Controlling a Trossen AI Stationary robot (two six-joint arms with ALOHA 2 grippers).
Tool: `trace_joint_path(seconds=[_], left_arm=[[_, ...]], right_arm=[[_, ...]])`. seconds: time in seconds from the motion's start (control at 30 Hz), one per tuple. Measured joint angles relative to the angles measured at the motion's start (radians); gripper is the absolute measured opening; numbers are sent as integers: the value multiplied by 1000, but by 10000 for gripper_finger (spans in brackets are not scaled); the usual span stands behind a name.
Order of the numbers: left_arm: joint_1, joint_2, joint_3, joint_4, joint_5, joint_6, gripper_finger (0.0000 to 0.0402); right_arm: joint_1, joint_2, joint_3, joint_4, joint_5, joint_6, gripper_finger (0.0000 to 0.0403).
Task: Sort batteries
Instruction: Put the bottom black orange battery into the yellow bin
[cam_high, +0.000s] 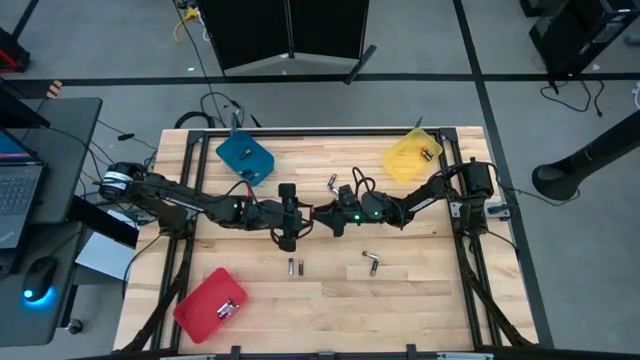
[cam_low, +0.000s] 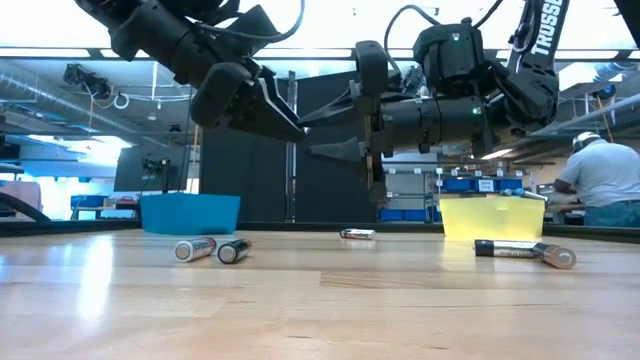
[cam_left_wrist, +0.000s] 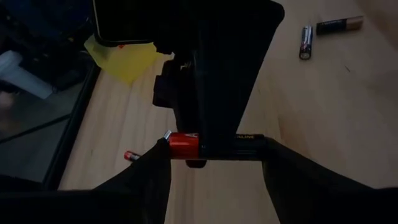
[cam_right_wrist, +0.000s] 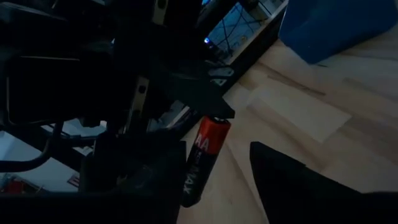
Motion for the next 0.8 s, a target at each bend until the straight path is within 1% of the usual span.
trace_joint_path(seconds=[0.1, 0.2, 0.27, 0.3, 0.43, 0.53, 0.67, 0.8], left_arm=[[0, 0, 0, 1, -2, 0, 220], [2, 0, -1, 1, -9, 0, 220], [2, 0, -3, -11, -26, 10, 220], [3, 0, -4, -16, -35, 14, 220], [9, 0, -5, -27, -34, 12, 224], [10, 0, -5, -30, -40, 3, 251], [11, -3, 3, 17, -48, -12, 293], [8, -3, 1, 47, -126, -1, 308]], right_arm=[[1, 0, 0, 5, -4, -1, 154], [1, 0, 5, 15, -8, -24, 97], [3, 1, 17, 0, -30, -32, 59], [3, 2, 25, -12, -40, -41, 54], [0, 2, 41, -48, -57, -69, 54], [-7, 2, 47, -66, -75, -88, 54], [-12, 1, 52, -55, -112, -117, 36], [-22, -18, 52, -63, -120, -130, 10]])
